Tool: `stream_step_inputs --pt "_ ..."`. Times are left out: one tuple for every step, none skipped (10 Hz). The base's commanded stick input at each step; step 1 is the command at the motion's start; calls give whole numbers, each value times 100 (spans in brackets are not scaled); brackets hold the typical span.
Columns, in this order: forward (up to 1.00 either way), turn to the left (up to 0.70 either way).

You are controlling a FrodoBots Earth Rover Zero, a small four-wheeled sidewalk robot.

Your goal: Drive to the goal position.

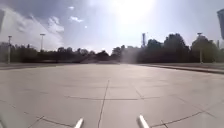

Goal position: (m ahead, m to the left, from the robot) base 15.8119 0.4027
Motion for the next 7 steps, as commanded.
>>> stream_step_inputs --pt "70 0" --pt "70 0" --pt "70 0" --pt "70 0" --pt "70 0" --pt "70 0" --pt "70 0"
